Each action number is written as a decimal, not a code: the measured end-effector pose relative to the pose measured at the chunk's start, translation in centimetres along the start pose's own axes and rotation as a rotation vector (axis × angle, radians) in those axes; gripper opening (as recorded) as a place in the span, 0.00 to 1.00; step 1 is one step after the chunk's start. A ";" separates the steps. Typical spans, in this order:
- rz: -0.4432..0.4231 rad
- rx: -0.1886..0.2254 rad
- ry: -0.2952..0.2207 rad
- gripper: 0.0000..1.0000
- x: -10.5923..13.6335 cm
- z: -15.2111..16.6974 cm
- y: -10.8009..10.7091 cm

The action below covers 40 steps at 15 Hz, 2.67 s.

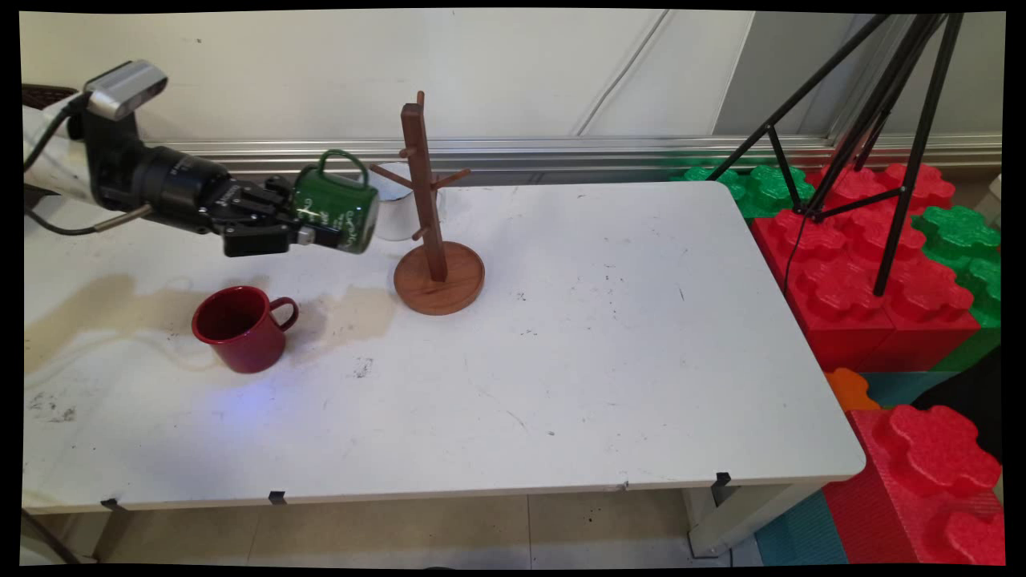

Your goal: Place the picked object on the table

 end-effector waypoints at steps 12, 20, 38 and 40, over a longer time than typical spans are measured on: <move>0.116 0.102 -0.190 0.00 -1.1 -6.2 -1.9; 0.196 0.165 -0.341 0.00 -2.3 -8.8 -4.2; 0.339 0.219 -0.617 0.00 -5.3 -9.9 -8.2; 0.352 0.213 -0.645 0.00 -5.7 -9.5 -8.4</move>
